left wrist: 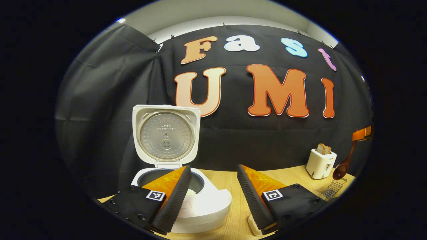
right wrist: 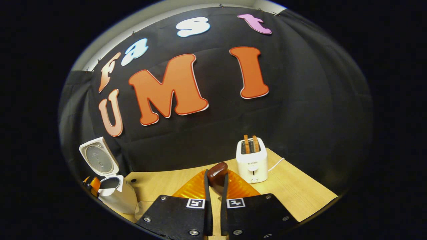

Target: Close the left gripper, press the button to open the rice cooker; take a wooden spoon from the chopstick holder with the right hand, scoop a spoonful of rice and pour it into the rice cooker, then put the wooden spoon back into the chopstick holder.

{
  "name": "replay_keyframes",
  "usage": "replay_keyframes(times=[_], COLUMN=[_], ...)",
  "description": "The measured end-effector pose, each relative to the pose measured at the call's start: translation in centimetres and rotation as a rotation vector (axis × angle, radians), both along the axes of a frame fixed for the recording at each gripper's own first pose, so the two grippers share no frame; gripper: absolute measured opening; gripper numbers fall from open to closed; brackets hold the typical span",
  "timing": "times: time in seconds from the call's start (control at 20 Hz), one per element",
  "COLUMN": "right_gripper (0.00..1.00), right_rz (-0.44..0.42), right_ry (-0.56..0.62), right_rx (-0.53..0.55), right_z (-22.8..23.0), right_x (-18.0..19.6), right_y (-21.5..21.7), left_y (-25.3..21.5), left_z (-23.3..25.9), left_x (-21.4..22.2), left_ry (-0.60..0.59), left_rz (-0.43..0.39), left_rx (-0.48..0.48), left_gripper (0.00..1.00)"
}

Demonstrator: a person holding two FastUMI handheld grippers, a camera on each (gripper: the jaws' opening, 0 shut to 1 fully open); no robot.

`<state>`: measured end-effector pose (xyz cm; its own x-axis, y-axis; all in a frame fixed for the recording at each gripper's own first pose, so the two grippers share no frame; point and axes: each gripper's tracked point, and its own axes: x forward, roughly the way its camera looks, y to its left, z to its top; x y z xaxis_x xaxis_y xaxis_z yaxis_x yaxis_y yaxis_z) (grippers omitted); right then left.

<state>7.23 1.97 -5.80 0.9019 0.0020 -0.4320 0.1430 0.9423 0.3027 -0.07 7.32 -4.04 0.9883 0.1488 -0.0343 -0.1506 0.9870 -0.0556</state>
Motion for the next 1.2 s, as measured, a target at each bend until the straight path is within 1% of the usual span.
replay_keyframes(times=[0.05, 0.1, 0.2, 0.35, 0.55, 0.9, 0.95, 1.1, 1.2], right_gripper=[0.09, 0.09, 0.09, 0.09, 0.09, 0.09, 0.09, 0.1, 0.12], right_rz=[-0.012, -0.029, -0.047, -0.087, -0.137, -0.165, -0.179, -0.178, -0.181], right_ry=[0.014, 0.021, 0.037, 0.059, 0.11, 0.169, 0.157, 0.15, 0.143], right_rx=[0.008, 0.012, 0.02, 0.066, 0.11, 0.21, 0.214, 0.222, 0.233], right_z=[-0.8, -1.3, -2.1, -3.3, -6.3, -8.8, -8.8, -8.7, -8.8], right_x=[-0.4, -0.8, -1.4, -1.9, -2.4, -3.5, -3.3, -3.8, -3.8], right_y=[-0.2, -0.6, -1.1, -2.0, -2.6, -2.7, -2.9, -3.2, -3.6], left_y=[-0.4, -0.7, -1.2, -1.8, -2.3, -2.6, -2.6, -2.9, -3.1], left_z=[-0.1, -0.2, -0.3, -0.6, -1.1, -1.2, -1.4, -1.2, -1.1], left_x=[0.1, 0.2, 0.4, 0.7, 1.1, 1.3, 1.3, 1.4, 1.4], left_ry=[0.004, 0.007, 0.013, 0.023, 0.04, 0.048, 0.051, 0.051, 0.049], left_rz=[-0.006, -0.013, -0.021, -0.03, -0.034, -0.031, -0.031, -0.032, -0.035], left_rx=[0.001, 0.004, 0.01, 0.017, 0.025, 0.032, 0.032, 0.035, 0.036], left_gripper=[0.91, 0.89, 0.91, 0.89, 0.89, 0.89, 0.89, 0.89, 0.89])
